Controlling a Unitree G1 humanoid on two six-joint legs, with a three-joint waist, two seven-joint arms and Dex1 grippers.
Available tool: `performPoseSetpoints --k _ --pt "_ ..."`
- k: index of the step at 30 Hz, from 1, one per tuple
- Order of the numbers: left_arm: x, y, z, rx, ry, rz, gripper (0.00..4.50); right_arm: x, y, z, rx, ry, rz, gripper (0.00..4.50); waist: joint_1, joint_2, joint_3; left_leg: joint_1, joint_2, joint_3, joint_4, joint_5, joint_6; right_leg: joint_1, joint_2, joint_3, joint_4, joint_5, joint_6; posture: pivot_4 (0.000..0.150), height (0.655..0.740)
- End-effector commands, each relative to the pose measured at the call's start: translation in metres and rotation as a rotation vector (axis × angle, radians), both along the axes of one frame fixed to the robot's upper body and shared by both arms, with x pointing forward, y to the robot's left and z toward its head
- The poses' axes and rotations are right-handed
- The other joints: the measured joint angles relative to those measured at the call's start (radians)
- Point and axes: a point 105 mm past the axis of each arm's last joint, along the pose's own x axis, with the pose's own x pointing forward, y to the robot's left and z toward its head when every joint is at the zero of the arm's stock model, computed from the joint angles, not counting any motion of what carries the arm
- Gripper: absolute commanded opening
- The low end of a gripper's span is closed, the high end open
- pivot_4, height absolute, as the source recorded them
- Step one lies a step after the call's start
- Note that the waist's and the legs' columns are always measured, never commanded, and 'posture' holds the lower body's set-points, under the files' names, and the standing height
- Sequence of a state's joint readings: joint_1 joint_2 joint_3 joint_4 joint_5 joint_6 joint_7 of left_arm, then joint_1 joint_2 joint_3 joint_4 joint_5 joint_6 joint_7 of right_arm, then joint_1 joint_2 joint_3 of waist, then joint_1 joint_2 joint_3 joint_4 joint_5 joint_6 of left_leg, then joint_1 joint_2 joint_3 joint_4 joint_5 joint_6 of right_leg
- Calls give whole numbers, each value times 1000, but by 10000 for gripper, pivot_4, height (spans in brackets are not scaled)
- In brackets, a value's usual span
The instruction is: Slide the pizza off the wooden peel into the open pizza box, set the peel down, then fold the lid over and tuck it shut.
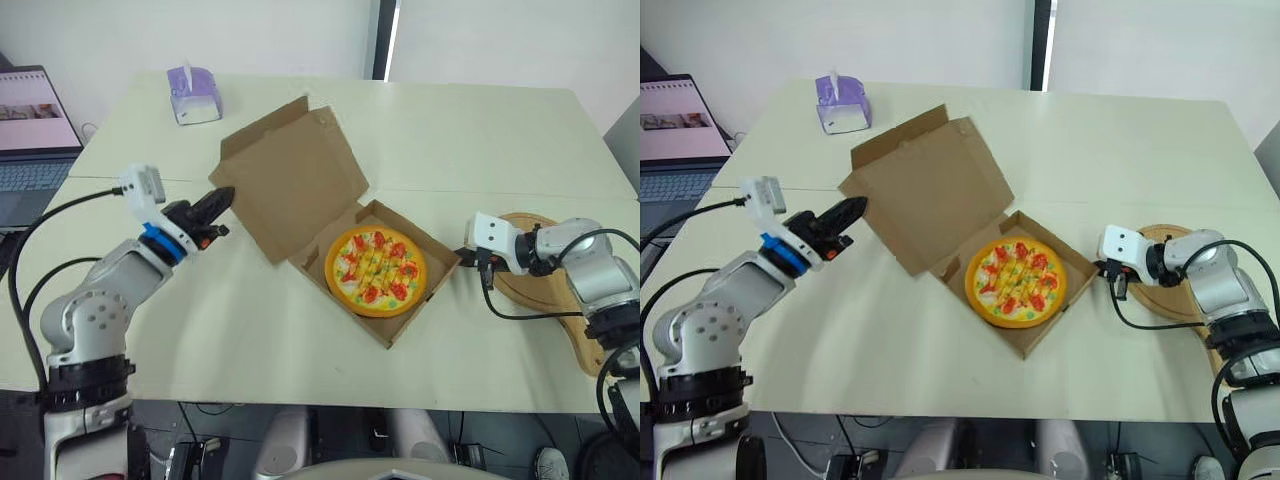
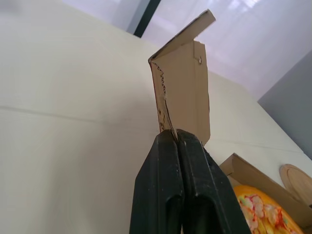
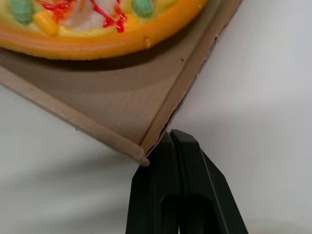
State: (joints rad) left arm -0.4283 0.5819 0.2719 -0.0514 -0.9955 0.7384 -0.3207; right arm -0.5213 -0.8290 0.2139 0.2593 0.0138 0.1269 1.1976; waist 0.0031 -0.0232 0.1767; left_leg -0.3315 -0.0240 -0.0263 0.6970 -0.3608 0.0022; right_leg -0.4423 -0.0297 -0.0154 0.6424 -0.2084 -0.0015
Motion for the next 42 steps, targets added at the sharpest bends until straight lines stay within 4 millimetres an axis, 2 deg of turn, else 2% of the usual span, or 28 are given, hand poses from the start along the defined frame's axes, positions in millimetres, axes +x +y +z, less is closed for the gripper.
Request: performPoseSetpoints --k 1,8,13,17,20,24,26,28,32,37,38,42 --pt "16 -24 16 27 -65 -81 0 -10 4 15 40 -21 -3 472 4 0 0 0 0 0 0 0 0 0 0 0 0 0 0 1500 7400" --pt "49 -55 41 51 -161 -172 0 -34 23 16 96 18 -4 472 9 0 0 0 -1 -1 0 0 -1 -1 0 -1 0 0 0 1500 7400" --pt "74 -75 63 66 -251 -194 0 -49 55 14 200 45 0 472 10 -2 1 -1 -1 -2 0 2 -3 0 0 -2 0 0 0 1500 7400" --pt "80 -84 62 112 -287 -235 0 -54 67 11 233 50 -2 472 5 -3 2 -1 -1 -2 0 2 -4 -1 0 -2 0 0 0 1500 7400" --pt "79 -86 56 150 -292 -256 0 -51 66 13 232 26 -27 472 1 -3 2 -1 -1 -2 0 2 -4 -1 0 -2 0 0 0 1500 7400" --pt "78 -82 52 158 -300 -258 0 -35 46 19 181 -70 -81 472 0 -3 2 -1 -1 -3 0 2 -4 -1 0 -2 0 0 1 1500 7400" --pt "77 -81 53 144 -311 -260 0 -25 40 29 191 -120 -106 4193 0 -3 2 -1 -1 -2 0 2 -4 -1 0 -2 0 0 1 1500 7400" --pt "76 -81 54 133 -317 -261 0 -15 37 39 213 -164 -127 9759 -2 -3 2 -1 -1 -2 0 2 -4 -1 0 -2 1 0 1 1500 7400" --pt "75 -76 54 141 -320 -238 0 6 32 62 281 -255 -189 24480 -2 -3 2 -1 -1 -2 0 2 -4 -1 0 -2 1 0 1 1500 7400" --pt "74 -71 53 154 -320 -211 0 16 32 71 325 -283 -215 42918 -3 -3 2 -2 -1 -3 0 2 -4 -1 0 -2 1 0 0 1500 7400" --pt "73 -70 53 155 -320 -208 0 17 32 71 330 -286 -219 44567 -3 -3 2 -2 -1 -3 0 2 -4 -1 0 -2 1 0 0 1500 7400" --pt "70 -64 55 167 -325 -179 0 24 35 78 381 -306 -249 44567 -3 -3 2 -3 -1 -2 0 2 -4 -3 0 -2 1 0 0 1500 7400"
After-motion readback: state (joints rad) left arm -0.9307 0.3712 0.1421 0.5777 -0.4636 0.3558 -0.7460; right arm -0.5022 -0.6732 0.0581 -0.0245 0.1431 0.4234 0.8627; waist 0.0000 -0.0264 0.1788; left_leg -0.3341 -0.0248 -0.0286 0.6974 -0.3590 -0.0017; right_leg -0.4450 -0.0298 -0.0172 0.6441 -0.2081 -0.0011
